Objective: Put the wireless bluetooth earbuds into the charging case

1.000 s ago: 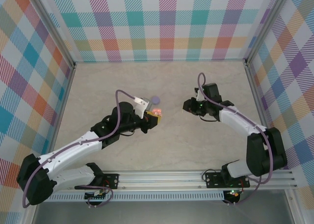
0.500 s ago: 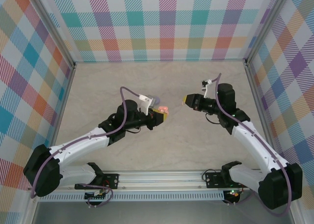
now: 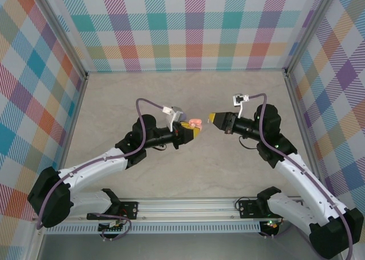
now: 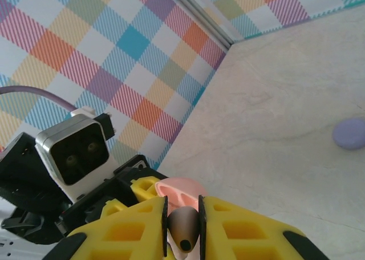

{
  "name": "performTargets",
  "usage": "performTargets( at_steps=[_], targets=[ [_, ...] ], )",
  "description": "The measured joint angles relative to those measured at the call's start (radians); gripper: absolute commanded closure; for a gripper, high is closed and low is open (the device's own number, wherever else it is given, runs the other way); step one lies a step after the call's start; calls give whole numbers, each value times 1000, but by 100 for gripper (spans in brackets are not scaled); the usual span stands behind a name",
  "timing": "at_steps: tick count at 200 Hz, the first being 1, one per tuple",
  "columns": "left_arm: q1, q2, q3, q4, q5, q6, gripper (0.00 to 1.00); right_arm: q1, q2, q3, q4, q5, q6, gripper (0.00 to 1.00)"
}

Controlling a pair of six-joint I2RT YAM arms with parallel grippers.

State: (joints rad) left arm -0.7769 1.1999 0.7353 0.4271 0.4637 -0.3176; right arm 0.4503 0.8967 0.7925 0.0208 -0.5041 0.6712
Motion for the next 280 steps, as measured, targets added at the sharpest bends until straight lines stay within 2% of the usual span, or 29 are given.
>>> performTargets(
  at_steps=[105,280],
  targets=[
    [-62,-58,-5,28,18,151,100,141,-22,6,31,85,-36,79],
    [-63,-70,-6,16,-29,151,100,174,-14,21,26,111,-88,78]
  ],
)
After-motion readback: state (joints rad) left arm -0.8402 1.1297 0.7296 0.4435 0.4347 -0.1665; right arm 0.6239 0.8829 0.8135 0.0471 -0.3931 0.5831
